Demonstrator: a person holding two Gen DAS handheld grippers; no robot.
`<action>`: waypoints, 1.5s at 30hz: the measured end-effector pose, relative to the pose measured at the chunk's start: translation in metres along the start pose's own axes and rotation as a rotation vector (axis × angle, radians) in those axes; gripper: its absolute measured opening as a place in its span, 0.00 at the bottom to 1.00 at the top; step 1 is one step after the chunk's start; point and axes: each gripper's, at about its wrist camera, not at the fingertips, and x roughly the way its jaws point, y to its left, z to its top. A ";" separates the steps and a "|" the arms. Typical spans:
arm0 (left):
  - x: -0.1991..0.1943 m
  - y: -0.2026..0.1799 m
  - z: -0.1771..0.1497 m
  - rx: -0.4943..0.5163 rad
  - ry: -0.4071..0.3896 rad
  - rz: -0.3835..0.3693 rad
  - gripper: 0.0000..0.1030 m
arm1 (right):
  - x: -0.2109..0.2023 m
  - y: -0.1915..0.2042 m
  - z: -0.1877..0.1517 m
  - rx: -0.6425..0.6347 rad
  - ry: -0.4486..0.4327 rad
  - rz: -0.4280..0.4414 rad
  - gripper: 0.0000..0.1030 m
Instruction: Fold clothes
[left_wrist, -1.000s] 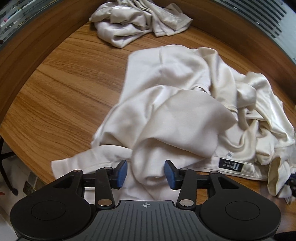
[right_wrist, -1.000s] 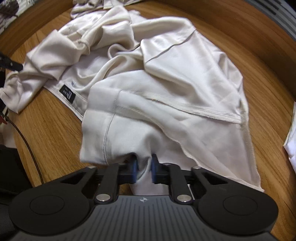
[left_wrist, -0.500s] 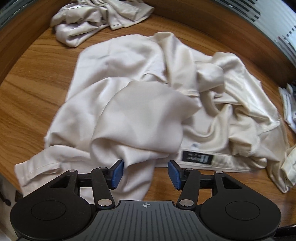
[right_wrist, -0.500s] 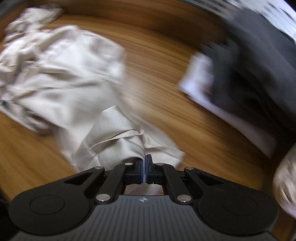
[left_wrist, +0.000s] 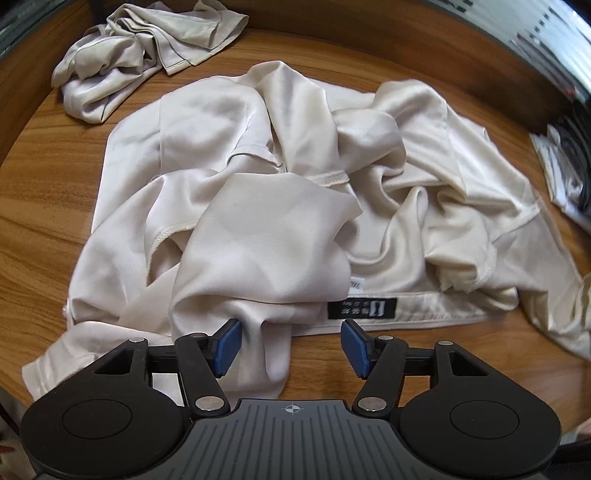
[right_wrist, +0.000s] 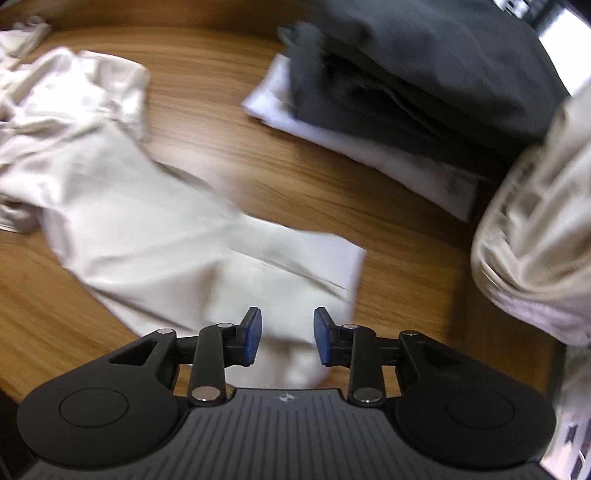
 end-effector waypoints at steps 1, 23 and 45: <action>0.002 0.001 0.000 0.011 0.000 0.010 0.62 | -0.002 0.009 0.003 -0.017 -0.014 0.026 0.42; -0.029 0.109 0.033 -0.107 -0.123 0.111 0.04 | 0.004 0.226 0.083 -0.378 -0.046 0.330 0.52; -0.054 0.220 0.018 -0.137 -0.119 0.093 0.27 | 0.029 0.250 0.101 -0.325 0.028 0.214 0.58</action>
